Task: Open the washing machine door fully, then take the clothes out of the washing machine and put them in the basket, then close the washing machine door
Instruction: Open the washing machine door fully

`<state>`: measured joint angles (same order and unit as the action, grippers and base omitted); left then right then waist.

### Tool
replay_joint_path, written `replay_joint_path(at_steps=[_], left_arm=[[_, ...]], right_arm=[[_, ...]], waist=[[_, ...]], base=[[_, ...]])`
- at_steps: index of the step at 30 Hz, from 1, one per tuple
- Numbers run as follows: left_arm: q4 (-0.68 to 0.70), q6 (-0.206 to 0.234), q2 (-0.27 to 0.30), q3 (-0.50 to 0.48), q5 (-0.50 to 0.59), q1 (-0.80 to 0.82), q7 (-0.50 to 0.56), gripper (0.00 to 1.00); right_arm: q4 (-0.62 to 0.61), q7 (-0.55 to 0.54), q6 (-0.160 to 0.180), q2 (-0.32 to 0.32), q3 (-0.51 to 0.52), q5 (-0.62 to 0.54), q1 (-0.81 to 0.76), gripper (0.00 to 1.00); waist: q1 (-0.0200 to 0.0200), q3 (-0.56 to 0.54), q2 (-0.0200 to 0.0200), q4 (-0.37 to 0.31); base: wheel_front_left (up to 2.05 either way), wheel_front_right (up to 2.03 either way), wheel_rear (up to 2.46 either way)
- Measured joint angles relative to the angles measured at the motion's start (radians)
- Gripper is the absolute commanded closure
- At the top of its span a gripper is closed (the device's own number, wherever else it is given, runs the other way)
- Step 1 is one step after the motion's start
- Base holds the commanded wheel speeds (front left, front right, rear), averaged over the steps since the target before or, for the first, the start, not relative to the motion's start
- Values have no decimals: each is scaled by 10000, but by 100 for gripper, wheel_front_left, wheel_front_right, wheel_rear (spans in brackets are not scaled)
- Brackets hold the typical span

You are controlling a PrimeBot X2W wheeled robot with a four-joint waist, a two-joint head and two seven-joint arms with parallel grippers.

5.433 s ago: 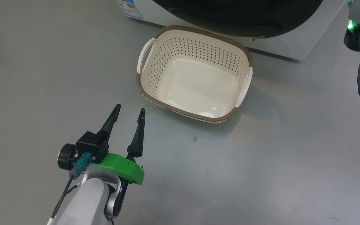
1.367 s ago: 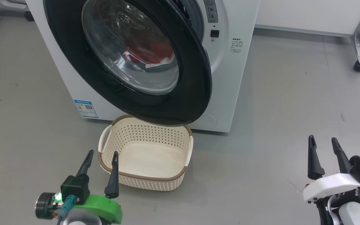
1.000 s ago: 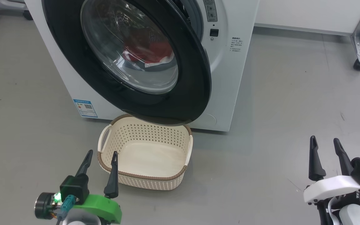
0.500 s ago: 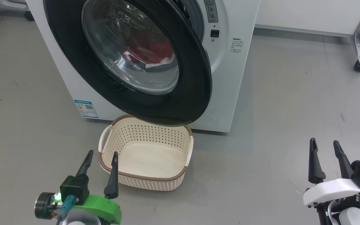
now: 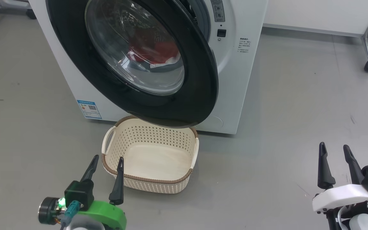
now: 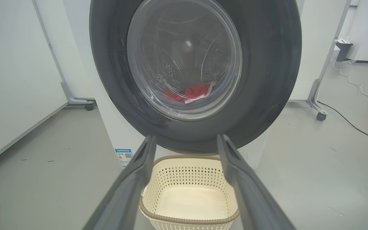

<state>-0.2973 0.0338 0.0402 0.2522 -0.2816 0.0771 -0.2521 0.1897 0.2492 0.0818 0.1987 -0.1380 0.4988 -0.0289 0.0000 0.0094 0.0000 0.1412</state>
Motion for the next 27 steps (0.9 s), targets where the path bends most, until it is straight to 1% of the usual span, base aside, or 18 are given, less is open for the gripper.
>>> replay_joint_path(at_steps=[8, 14, 21, 26, 27], left_arm=[[8, -54, -2, 119, 0, 0, 0, 0], [42, -82, 0, 180, 0, 3, 0, 0], [138, -113, 0, 284, 0, 43, 0, 0], [165, -203, 0, 518, -4, 190, 0, 0], [186, -213, 0, 564, -10, 262, 0, 0]], right_arm=[[-125, 0, -42, 226, 29, -84, 88, 0], [-190, -205, -295, 472, 2, -84, 620, 0], [-318, -828, -604, 809, -38, -36, 1671, 0], [-410, -1430, -911, 844, 35, 610, 2556, 0], [-410, -1557, -928, 844, 48, 713, 2721, 0]], waist=[[0, 191, 0, 118], [0, 399, 0, 214], [0, 814, 0, 328], [0, 1209, 0, 450], [0, 1292, 0, 483]], base=[[0, 0, 0], [0, 0, 0], [0, 0, 0], [0, 0, 0], [0, 0, 0]])
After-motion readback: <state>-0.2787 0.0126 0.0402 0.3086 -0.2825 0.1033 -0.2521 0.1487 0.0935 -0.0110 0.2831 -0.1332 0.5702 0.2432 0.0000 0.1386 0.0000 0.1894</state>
